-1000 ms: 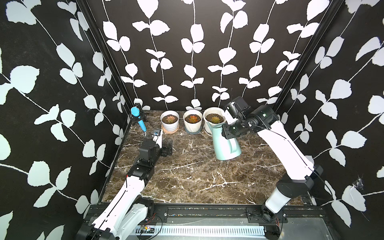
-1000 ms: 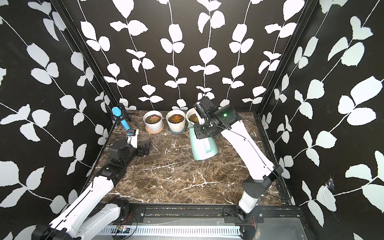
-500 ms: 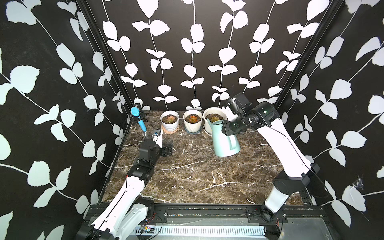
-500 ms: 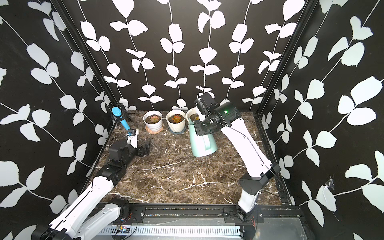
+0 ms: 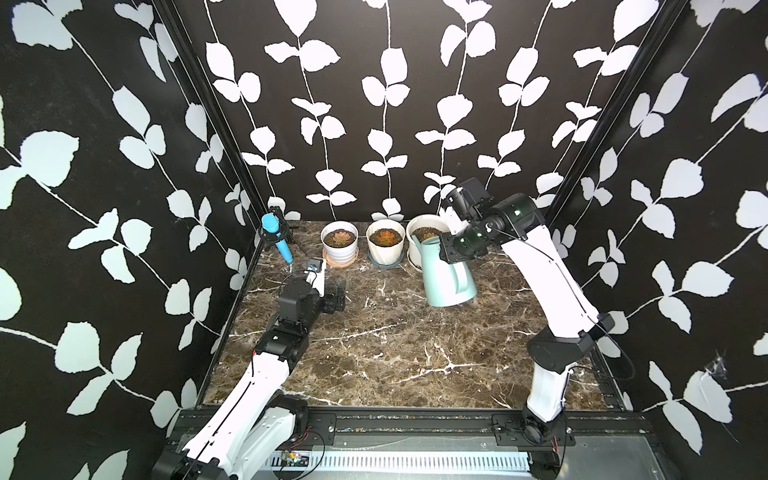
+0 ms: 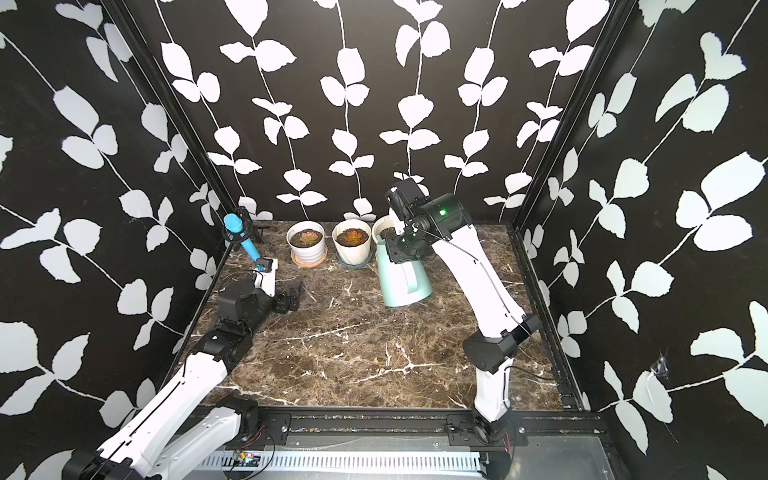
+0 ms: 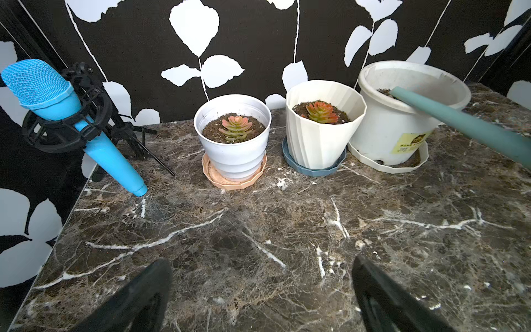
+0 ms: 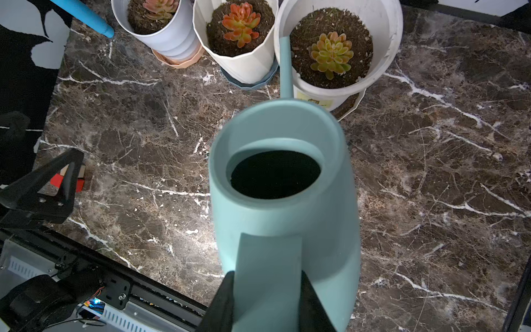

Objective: Water the succulent around the soil edge
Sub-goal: Water the soil of the potted plant with water.

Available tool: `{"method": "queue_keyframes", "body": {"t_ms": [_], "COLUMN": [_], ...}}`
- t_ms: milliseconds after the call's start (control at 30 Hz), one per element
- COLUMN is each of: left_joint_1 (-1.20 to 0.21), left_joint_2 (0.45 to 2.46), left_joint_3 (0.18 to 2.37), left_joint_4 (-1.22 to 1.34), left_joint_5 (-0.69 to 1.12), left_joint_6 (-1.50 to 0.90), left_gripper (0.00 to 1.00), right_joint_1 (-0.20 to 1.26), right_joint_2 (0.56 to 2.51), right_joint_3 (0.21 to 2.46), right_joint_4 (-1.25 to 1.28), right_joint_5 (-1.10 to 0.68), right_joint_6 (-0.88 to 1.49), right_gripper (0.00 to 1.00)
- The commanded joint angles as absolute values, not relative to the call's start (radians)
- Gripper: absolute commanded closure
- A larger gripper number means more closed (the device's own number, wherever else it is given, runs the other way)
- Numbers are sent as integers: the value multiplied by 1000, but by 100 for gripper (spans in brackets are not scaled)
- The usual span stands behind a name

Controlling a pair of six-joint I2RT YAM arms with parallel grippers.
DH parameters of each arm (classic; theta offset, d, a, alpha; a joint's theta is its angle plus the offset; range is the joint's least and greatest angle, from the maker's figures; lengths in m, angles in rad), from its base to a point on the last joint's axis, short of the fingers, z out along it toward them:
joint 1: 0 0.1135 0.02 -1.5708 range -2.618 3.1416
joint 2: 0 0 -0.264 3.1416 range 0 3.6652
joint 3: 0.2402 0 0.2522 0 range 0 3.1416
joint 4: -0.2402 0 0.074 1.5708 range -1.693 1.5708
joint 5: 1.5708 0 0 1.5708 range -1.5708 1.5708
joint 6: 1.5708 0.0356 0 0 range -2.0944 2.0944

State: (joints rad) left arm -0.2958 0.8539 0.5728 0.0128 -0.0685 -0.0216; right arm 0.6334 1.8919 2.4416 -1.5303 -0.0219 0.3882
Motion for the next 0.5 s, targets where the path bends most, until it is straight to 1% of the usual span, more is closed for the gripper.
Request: {"method": "queue_keyframes", "body": {"t_ms": [0,467], "left_joint_1": [-300,-302], "left_joint_2": [835,836], "left_joint_3": [557,555], "left_joint_4": [32,31], "left_joint_5": [-75,-77], "left_joint_6": [-8,-5], "left_gripper": [1,1], "right_joint_1": [622,604], "right_joint_2": [1885,1936], "right_joint_3": [2493,2570], "right_joint_4": [-1529,-1538], "right_joint_5": [-24,-55], "right_joint_6": [378,385], "right_gripper": [100,100]}}
